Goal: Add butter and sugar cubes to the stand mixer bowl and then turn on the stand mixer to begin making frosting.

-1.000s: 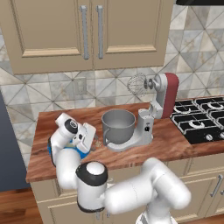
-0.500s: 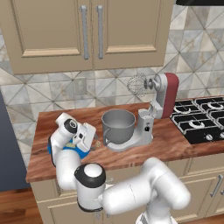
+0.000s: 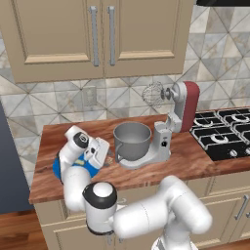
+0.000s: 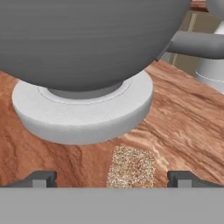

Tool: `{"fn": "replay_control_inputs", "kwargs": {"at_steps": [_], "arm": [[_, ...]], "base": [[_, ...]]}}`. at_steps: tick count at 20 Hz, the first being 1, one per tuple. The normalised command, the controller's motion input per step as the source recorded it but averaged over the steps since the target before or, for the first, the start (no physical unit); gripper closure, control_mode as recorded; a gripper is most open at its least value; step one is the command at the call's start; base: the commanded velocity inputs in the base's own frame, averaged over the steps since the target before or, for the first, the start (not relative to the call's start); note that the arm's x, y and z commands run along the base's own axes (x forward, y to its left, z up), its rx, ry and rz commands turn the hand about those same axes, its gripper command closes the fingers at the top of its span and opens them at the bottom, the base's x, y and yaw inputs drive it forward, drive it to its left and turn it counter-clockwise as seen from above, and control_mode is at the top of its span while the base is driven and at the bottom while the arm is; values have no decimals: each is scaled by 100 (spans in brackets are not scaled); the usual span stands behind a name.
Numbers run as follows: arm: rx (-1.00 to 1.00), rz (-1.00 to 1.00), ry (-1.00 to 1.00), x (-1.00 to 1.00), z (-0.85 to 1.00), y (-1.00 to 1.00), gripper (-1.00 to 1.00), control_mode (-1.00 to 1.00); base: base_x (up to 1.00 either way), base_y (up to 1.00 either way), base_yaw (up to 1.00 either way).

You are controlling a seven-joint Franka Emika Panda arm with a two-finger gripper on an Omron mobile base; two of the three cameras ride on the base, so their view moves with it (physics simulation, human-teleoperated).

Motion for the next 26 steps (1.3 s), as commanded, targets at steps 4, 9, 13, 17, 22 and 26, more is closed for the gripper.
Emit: {"fn": "replay_control_inputs", "kwargs": {"at_steps": [4, 9, 13, 17, 22, 26], "arm": [[-4, 0, 4, 0, -15, -24, -100, -100], [-5, 0, 6, 0, -28, -1, 100, -100], [-4, 0, 7, 0, -26, 0, 100, -100], [0, 0, 1, -9, -7, 0, 100, -100], [0, 0, 0, -30, 6, 23, 100, -100], [2, 0, -2, -37, 31, 44, 100, -100]], "base": [[0, 0, 0], [0, 0, 0], [0, 0, 0], [0, 0, 0], [0, 0, 0], [0, 0, 0]]}}
